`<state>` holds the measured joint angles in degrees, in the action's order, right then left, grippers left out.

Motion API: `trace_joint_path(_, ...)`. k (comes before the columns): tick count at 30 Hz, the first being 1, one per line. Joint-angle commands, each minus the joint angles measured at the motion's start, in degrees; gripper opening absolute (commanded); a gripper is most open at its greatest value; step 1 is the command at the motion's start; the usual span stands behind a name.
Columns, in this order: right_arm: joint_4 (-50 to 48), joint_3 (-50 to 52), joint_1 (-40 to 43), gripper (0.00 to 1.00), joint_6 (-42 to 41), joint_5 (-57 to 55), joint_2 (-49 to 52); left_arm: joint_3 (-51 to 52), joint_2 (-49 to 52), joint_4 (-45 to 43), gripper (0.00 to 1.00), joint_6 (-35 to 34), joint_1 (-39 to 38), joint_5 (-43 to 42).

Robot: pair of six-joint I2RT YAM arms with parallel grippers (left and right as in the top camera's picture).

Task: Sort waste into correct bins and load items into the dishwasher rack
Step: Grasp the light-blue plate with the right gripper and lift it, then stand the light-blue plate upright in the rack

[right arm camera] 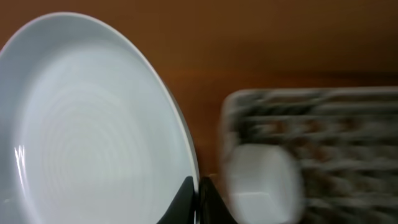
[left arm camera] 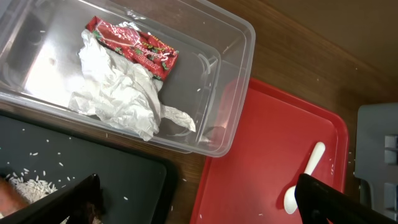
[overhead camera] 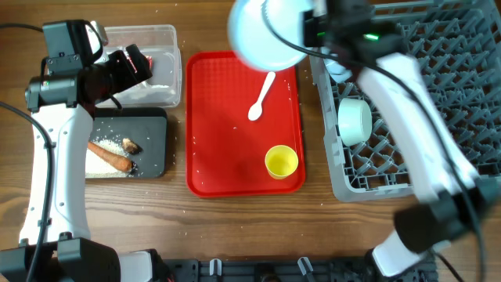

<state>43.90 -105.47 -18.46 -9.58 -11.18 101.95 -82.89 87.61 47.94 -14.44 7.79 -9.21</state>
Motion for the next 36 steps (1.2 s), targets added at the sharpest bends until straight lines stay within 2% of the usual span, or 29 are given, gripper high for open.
trace_joint_path(1,2.3,-0.4,2.8,0.04,9.4,-32.8,-4.1,-0.6,0.5,-0.2,1.0,0.1,0.3,0.1)
trace_joint_path(3,2.2,-0.4,4.6,0.04,20.4,-46.8,-3.7,-0.6,0.5,-0.2,1.0,0.1,0.3,0.1)
trace_joint_path(6,2.3,-0.2,8.4,0.04,30.7,-51.9,-1.9,-0.6,0.5,-0.2,1.0,0.1,0.3,0.1)
trace_joint_path(10,2.2,-0.2,11.1,0.04,32.1,-51.3,1.1,-0.6,0.5,-0.2,1.0,0.1,0.3,0.1)
trace_joint_path(14,4.7,-0.2,12.0,0.04,31.5,-43.3,5.9,-0.6,0.5,-0.2,1.0,0.1,0.3,0.1)
trace_joint_path(20,7.3,-0.2,11.9,0.04,30.4,-40.2,13.3,-0.6,0.5,-0.2,1.0,0.1,0.3,0.1)
trace_joint_path(21,7.6,-0.2,11.9,0.2,30.3,-37.9,13.7,-0.6,0.5,-0.2,1.0,0.1,0.3,0.1)
trace_joint_path(22,8.4,-0.2,11.9,0.64,30.0,-32.4,13.9,-0.6,0.5,-0.2,1.0,0.1,0.3,0.1)
trace_joint_path(23,8.4,-0.2,11.9,1.0,29.7,-28.7,13.9,-0.6,0.5,-0.2,1.0,0.1,0.3,0.1)
trace_joint_path(27,8.4,-1.1,10.1,1.0,25.4,-31.2,12.0,-0.6,0.5,-0.2,1.0,0.1,0.3,0.1)
trace_joint_path(29,8.8,-2.6,7.7,1.0,22.2,-28.7,9.4,-0.6,0.5,-0.2,1.0,0.1,0.3,0.1)
trace_joint_path(31,8.2,-3.1,2.3,1.0,22.1,-11.3,6.0,-0.6,0.5,-0.2,1.0,0.1,0.3,0.1)
trace_joint_path(34,4.5,-1.9,-4.5,1.0,11.8,17.3,6.8,-0.6,0.5,-0.2,1.0,0.1,0.3,0.1)
trace_joint_path(36,4.1,-0.6,-6.0,1.0,7.6,25.2,8.8,-0.6,0.5,-0.2,1.0,0.1,0.3,0.1)
